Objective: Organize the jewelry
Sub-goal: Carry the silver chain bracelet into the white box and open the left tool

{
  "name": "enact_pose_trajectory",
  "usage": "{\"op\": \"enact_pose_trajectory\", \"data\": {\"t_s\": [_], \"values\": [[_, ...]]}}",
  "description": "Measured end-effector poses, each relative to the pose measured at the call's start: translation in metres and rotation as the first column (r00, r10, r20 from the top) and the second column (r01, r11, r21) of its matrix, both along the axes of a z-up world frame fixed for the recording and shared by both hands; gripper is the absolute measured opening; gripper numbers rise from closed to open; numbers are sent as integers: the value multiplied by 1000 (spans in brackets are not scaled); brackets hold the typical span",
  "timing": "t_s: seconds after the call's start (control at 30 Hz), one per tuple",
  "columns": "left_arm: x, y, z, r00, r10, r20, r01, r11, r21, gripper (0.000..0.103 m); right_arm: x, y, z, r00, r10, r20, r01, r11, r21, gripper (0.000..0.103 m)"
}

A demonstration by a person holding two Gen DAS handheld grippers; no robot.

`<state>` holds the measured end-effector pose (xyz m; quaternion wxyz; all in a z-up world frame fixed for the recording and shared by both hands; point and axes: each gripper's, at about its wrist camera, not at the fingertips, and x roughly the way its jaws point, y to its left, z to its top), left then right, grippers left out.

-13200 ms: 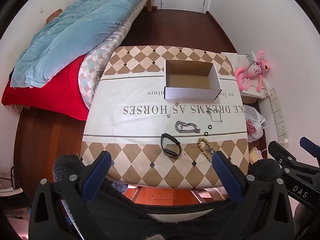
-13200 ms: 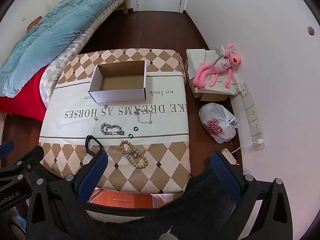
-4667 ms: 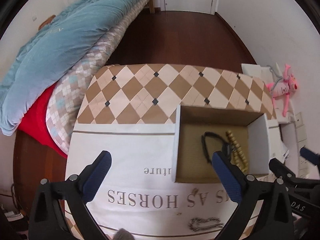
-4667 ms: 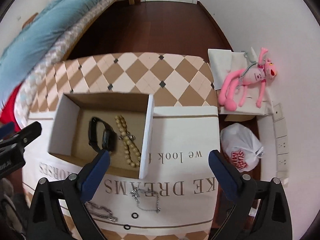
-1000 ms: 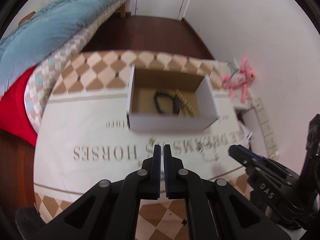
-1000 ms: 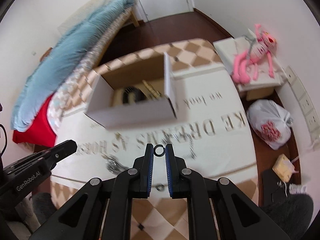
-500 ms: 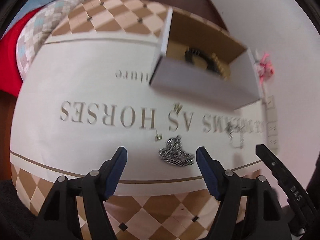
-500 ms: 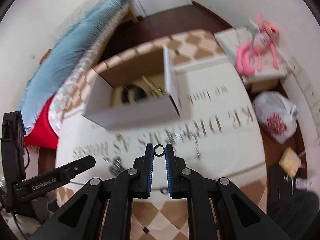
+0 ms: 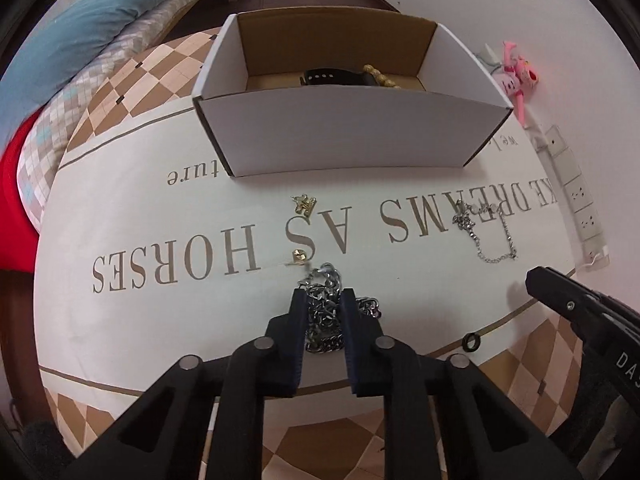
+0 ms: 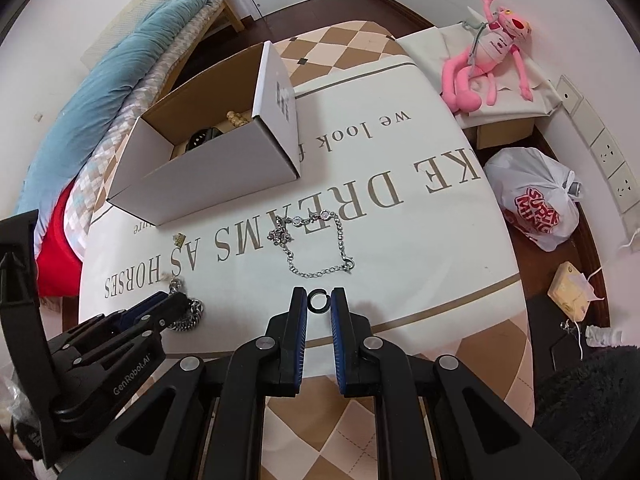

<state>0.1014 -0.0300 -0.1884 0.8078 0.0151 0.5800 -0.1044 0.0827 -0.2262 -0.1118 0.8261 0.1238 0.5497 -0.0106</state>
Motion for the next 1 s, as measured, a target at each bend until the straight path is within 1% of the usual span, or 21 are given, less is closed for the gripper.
{"op": "enact_pose_trajectory", "data": {"t_s": [0.13, 0.23, 0.3, 0.43, 0.57, 0.67, 0.83, 0.93, 1.0], "values": [[-5, 10, 14, 999, 39, -10, -39, 995, -89, 5, -1, 1, 7, 1000, 4, 17, -4, 1000, 9, 12], [-8, 26, 31, 998, 67, 2, -66, 986, -155, 3, -1, 3, 18, 999, 10, 35, -11, 1000, 21, 12], [-11, 37, 49, 997, 80, 15, -75, 977, -197, 3, -1, 5, 26, 999, 17, 50, -19, 999, 31, 12], [-9, 48, 73, 995, 92, 43, -79, 967, -243, 3, 1, 9, 44, 996, 31, 80, -35, 998, 54, 12], [-7, 58, 90, 993, 109, 50, -90, 952, -291, 3, 1, 13, 60, 993, 34, 112, -43, 996, 75, 12], [-3, 62, 108, 991, 117, 67, -89, 941, -328, 3, 3, 16, 72, 990, 40, 134, -53, 994, 94, 12], [20, 59, 144, 986, 105, 126, -53, 931, -362, 3, 21, 25, 97, 980, 76, 183, -93, 992, 89, 12], [45, 54, 162, 979, 100, 176, -33, 938, -345, 3, 45, 32, 112, 972, 110, 206, -127, 990, 67, 12], [64, 52, 165, 977, 96, 188, -29, 943, -331, 3, 64, 37, 117, 969, 132, 210, -145, 988, 45, 12]]}}
